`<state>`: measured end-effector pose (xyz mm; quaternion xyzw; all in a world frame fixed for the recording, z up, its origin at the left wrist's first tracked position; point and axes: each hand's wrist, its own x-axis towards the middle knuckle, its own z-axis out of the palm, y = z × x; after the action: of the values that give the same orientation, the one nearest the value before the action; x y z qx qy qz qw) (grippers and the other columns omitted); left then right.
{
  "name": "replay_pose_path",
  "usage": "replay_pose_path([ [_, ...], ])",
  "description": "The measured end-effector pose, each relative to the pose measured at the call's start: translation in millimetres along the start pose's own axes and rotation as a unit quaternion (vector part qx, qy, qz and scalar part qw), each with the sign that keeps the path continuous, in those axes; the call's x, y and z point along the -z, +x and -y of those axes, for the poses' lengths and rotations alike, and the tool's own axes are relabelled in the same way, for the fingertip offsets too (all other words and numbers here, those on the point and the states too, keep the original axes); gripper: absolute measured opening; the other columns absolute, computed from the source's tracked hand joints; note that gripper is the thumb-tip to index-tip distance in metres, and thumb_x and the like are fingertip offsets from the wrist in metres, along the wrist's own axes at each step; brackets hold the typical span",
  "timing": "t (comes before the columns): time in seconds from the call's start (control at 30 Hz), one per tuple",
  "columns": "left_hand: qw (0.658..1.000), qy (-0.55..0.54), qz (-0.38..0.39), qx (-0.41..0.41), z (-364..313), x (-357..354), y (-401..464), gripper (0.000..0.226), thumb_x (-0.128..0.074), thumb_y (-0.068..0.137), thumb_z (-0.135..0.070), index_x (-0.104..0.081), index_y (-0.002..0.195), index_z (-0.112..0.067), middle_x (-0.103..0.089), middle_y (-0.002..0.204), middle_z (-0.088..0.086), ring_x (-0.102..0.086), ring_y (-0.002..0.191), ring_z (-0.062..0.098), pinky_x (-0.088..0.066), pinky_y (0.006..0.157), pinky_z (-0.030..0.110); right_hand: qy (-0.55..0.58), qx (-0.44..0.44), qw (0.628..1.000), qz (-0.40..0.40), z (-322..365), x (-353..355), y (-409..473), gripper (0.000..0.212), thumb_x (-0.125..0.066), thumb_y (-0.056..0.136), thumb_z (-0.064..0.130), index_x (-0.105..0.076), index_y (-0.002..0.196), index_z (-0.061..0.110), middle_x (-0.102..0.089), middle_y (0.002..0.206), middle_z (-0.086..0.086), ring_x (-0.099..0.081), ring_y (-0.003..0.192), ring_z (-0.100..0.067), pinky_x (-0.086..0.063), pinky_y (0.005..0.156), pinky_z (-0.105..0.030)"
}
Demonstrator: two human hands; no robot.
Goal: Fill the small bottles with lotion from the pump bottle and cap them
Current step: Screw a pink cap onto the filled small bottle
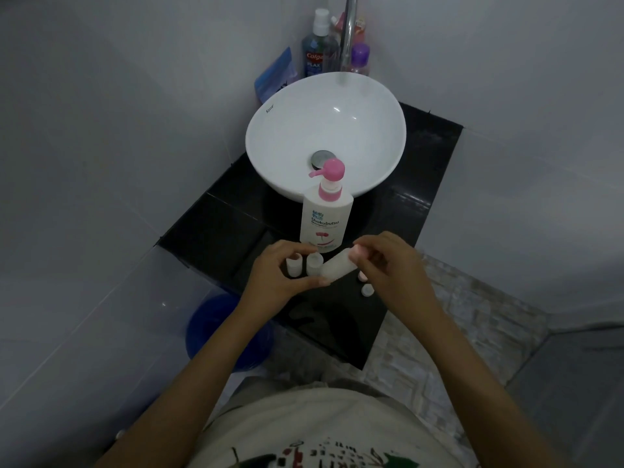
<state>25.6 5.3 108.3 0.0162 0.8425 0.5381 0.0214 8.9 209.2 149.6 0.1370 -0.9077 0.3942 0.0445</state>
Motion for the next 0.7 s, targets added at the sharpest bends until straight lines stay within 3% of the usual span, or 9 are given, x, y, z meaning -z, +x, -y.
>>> replay_pose_path([
  [0.1,0.994,0.107,-0.014,-0.003,12.6,2.1,7.3,0.047,-0.08,0.061,-0.046,-0.063,0.104,-0.037,-0.057,0.1,-0.022,-0.048,0.099,0.003,-0.035,0.085,0.022,-0.083,0.016,0.996,0.024,-19.6,-10.3,6.9,0.021,-0.059,0.089,0.017,-0.064,0.109,0.011,-0.055,0.092,-0.002,-0.053,0.072,-0.011,-0.044,0.066,-0.018],
  [0.2,0.977,0.212,-0.023,-0.004,21.2,-3.3,20.0,0.053,-0.079,0.064,-0.047,-0.062,0.111,-0.031,-0.059,0.107,-0.013,-0.046,0.107,0.012,-0.028,0.089,0.029,-0.121,0.004,0.99,0.073,-38.7,-28.9,15.3,0.026,-0.057,0.09,0.019,-0.06,0.115,0.011,-0.054,0.098,-0.005,-0.057,0.075,-0.017,-0.048,0.068,-0.028],
  [0.4,0.942,0.334,0.012,-0.027,33.8,-21.1,43.6,0.056,-0.075,0.067,-0.049,-0.059,0.115,-0.027,-0.061,0.111,-0.005,-0.044,0.108,0.018,-0.022,0.087,0.03,-0.208,0.033,0.967,0.144,-63.8,-58.7,27.5,0.026,-0.055,0.09,0.015,-0.06,0.115,0.008,-0.056,0.101,-0.011,-0.059,0.076,-0.025,-0.043,0.064,-0.028],
  [0.53,0.924,0.381,0.031,-0.032,41.1,-28.4,51.2,0.055,-0.074,0.066,-0.05,-0.06,0.115,-0.027,-0.062,0.109,-0.005,-0.044,0.106,0.018,-0.021,0.085,0.032,-0.221,0.042,0.964,0.144,-70.1,-65.1,30.0,0.024,-0.055,0.09,0.016,-0.061,0.112,0.008,-0.057,0.097,-0.011,-0.058,0.075,-0.025,-0.043,0.061,-0.028],
  [0.7,0.906,0.42,0.043,-0.037,43.5,-34.0,56.9,0.055,-0.073,0.065,-0.052,-0.061,0.112,-0.027,-0.063,0.107,-0.004,-0.044,0.104,0.019,-0.022,0.086,0.034,-0.221,0.019,0.963,0.153,-74.1,-65.8,31.3,0.04,-0.059,0.088,0.02,-0.053,0.127,0.015,-0.058,0.107,-0.008,-0.06,0.085,-0.023,-0.047,0.068,-0.029],
])
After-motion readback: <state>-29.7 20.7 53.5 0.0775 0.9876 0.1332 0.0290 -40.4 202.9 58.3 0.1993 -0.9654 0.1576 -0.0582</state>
